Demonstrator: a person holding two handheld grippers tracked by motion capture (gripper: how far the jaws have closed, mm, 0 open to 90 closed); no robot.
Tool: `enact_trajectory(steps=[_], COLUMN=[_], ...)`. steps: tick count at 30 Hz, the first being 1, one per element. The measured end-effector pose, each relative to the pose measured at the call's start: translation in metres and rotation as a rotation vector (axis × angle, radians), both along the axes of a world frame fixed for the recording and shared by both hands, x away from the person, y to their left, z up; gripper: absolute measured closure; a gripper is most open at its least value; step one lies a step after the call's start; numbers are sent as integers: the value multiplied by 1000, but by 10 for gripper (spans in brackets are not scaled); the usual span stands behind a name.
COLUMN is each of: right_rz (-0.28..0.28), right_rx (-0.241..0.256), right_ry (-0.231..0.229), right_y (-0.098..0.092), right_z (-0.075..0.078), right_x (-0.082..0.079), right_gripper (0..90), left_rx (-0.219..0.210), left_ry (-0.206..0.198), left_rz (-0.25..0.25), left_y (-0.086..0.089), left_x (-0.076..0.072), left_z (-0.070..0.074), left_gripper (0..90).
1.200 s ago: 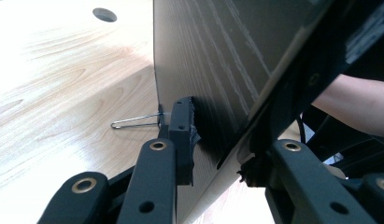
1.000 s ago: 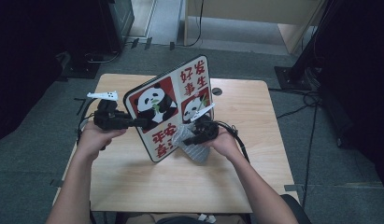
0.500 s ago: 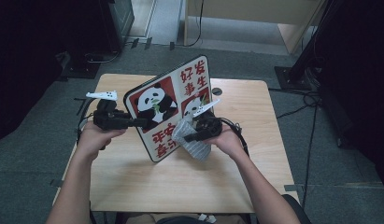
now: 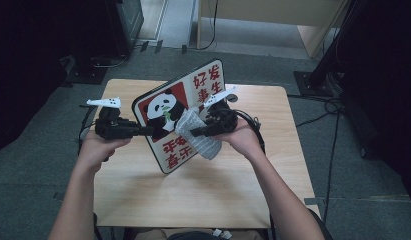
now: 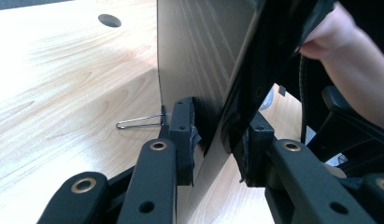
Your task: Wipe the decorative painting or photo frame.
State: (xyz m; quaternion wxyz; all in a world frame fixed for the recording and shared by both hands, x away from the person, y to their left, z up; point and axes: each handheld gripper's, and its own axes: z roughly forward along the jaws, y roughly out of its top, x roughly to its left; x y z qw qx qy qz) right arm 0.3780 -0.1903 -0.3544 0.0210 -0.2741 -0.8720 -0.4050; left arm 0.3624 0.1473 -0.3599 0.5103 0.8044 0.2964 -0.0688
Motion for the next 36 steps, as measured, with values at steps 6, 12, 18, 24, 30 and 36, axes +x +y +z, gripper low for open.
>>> enact_trajectory(steps=[6,12,18,24,30,36], right_rz=[22,58,69,72,68,67], right_rx=[-2,-2,2,3,8,8], right_ry=[-38,-86,-103,-107,-100,-95], right_y=[19,39,55,64,70,72], right_z=[33,62,84,91,91,86], right_x=[3,5,8,11,12,14], right_gripper=[671,671,669,667,661,659], left_rx=[-6,-14,-16,-22,-24,-26], left_ry=[1,2,-1,-2,-1,-1], left_rz=[-4,-2,-4,-6,-2,-4], left_y=[3,7,7,8,8,9], left_x=[-1,-2,-2,-1,-1,-1], left_z=[0,1,0,-1,-1,-2], left_gripper=[715,733,739,741,744,744])
